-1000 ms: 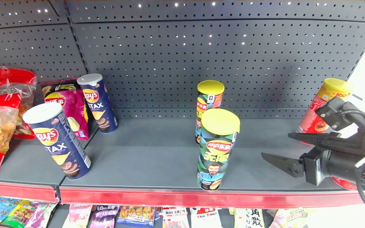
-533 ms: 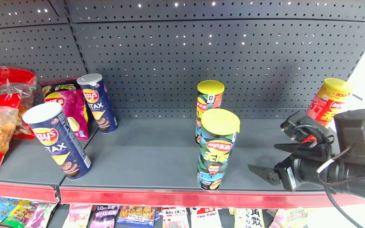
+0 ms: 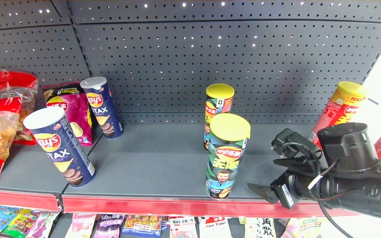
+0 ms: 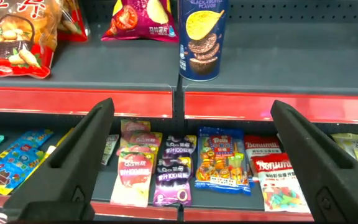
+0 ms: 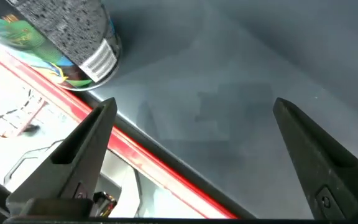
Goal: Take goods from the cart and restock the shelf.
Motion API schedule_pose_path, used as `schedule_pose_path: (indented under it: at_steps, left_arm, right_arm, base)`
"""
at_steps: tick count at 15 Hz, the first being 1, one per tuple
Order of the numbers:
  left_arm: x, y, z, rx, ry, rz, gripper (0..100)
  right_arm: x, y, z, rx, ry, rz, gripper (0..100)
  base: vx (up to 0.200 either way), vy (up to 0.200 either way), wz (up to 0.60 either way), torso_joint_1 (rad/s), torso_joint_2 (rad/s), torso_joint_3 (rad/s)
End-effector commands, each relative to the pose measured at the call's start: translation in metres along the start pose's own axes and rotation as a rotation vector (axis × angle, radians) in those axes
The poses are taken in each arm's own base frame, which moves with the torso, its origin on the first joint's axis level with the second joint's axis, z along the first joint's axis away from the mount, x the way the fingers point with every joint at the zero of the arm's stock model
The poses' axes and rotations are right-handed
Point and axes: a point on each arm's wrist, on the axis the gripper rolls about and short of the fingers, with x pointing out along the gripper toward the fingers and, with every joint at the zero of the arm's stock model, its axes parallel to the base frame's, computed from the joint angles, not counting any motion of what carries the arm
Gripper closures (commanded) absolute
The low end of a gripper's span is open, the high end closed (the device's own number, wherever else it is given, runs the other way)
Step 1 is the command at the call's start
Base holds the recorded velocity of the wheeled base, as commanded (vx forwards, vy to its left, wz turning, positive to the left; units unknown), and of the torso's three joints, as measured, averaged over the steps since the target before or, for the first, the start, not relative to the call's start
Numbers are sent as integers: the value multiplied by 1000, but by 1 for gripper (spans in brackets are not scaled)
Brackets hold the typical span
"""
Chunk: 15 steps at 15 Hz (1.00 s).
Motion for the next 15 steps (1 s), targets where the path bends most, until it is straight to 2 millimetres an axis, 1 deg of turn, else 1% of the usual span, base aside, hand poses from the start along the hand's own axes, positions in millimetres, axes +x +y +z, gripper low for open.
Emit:
schedule_pose_path:
  at_steps: [1,3,6,10,15]
  left_arm:
    - [0,0,0,0,-1,2,0]
    - [0,0,0,-2,0,2,0]
    - [0,0,0,-3,0,2,0]
    - [0,0,0,-5,-1,2,0]
    - [0,0,0,-5,0,2,0]
  right_arm:
    - [6,4,-1,-11,20,6,0]
    - [9,5,-2,-14,32,-7,0]
    - [16,6,3,-14,32,-9,0]
    - [24,6,1,-12,58,-15,0]
    - [37,7,10,25,56,-43,0]
  base:
    - [0,0,0,0,0,0]
    - [0,0,0,0,0,0]
    - [0,0,0,0,0,0]
    - [0,0,0,0,0,0]
    - [0,0,0,0,0,0]
